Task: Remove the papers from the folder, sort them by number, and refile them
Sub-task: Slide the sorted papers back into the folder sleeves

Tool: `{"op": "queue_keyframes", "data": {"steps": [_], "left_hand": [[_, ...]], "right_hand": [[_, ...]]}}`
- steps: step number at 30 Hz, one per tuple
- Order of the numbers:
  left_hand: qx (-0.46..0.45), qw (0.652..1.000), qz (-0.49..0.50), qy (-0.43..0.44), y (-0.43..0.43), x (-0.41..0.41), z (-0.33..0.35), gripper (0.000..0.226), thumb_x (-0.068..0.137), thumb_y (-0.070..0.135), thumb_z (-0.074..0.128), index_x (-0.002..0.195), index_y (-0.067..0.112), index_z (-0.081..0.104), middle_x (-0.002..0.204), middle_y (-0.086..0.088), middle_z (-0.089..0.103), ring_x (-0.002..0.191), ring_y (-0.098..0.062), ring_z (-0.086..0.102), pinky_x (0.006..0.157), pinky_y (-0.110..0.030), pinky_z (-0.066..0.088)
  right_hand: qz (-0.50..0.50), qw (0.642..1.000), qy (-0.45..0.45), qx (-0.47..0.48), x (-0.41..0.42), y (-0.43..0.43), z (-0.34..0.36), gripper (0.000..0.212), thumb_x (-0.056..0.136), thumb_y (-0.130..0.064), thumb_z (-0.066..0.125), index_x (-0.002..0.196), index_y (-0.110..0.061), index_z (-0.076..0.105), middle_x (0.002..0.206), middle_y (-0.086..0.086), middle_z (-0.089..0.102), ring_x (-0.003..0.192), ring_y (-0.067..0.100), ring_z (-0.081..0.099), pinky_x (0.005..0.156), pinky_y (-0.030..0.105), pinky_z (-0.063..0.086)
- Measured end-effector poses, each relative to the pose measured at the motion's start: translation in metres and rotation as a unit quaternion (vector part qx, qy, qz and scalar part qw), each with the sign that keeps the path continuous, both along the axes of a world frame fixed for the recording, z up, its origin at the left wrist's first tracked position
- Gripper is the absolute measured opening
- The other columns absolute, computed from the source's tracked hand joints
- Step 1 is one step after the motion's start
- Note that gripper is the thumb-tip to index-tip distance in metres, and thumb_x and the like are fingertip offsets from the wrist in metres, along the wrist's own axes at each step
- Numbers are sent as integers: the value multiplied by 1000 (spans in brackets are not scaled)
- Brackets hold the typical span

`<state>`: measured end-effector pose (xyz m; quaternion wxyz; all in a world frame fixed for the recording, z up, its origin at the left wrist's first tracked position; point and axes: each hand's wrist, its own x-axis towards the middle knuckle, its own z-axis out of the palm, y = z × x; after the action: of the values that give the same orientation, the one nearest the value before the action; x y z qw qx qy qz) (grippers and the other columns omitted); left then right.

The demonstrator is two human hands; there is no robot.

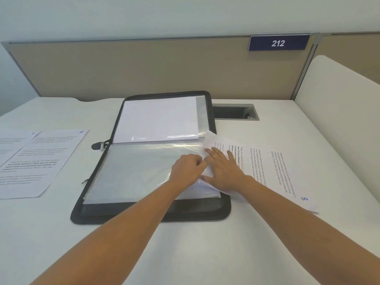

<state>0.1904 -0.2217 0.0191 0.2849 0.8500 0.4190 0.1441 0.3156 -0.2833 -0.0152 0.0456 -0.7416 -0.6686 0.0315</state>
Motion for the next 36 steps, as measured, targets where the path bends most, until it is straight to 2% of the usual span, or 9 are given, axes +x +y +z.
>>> {"op": "queue_keyframes", "data": {"steps": [5,11,13,16,20,22,29,33,36], "left_hand": [[-18,999,-37,-11,-5,-1,5,41,96,24,46,54,21,43,55,4,45,51,-12,39,53,-18,29],[-31,997,-61,-18,-4,-3,8,36,95,20,46,59,18,47,61,4,50,52,-11,41,53,-18,31],[-36,997,-61,-21,-3,-4,8,37,92,17,47,56,15,44,57,1,46,52,-13,39,54,-23,34],[-57,996,-58,-44,-1,-5,10,28,91,13,47,64,5,51,62,-7,50,54,-18,45,58,-35,46],[-69,995,-55,-53,-1,-3,13,32,94,12,47,62,9,51,60,-6,51,47,-13,46,49,-20,41],[-67,995,-56,-55,-1,-3,15,38,93,11,48,56,17,44,57,-5,49,46,-14,46,48,-19,38],[-74,995,-66,-31,-1,0,14,38,94,11,48,57,17,45,55,-6,51,42,-15,49,45,-18,40],[-114,989,-89,-24,3,0,10,35,94,11,48,59,10,46,53,-7,52,40,-16,48,43,-18,38],[-128,984,-107,-70,9,-7,11,34,96,15,48,64,5,55,53,-3,55,39,-10,48,43,-16,40]], "right_hand": [[44,993,50,-99,1,6,2,76,94,-59,29,151,-16,4,159,4,0,146,15,-7,117,47,-8],[113,985,62,-117,-10,13,18,40,101,-31,34,134,-12,47,140,8,46,132,22,36,117,38,11],[104,988,88,-71,-11,15,23,24,99,-14,38,89,-11,60,95,5,60,88,14,50,90,15,31],[86,987,127,-46,-10,23,39,45,88,10,36,60,-24,30,65,-8,33,58,3,30,58,10,32],[101,991,93,-13,4,38,23,19,84,1,42,91,-6,58,115,14,54,89,10,47,82,22,34],[92,993,51,-52,11,43,12,42,93,-10,40,135,-9,44,157,8,10,142,22,16,116,41,14],[85,989,0,-121,2,54,12,79,95,-11,43,148,-20,-15,154,8,-27,141,23,-26,115,53,-10],[92,986,-50,-127,-8,54,7,74,98,-16,42,149,-19,-12,156,5,-22,144,20,-20,117,48,-7],[35,985,110,-125,-9,42,22,67,95,-8,50,149,-3,9,158,14,3,146,24,1,117,32,2]]}}
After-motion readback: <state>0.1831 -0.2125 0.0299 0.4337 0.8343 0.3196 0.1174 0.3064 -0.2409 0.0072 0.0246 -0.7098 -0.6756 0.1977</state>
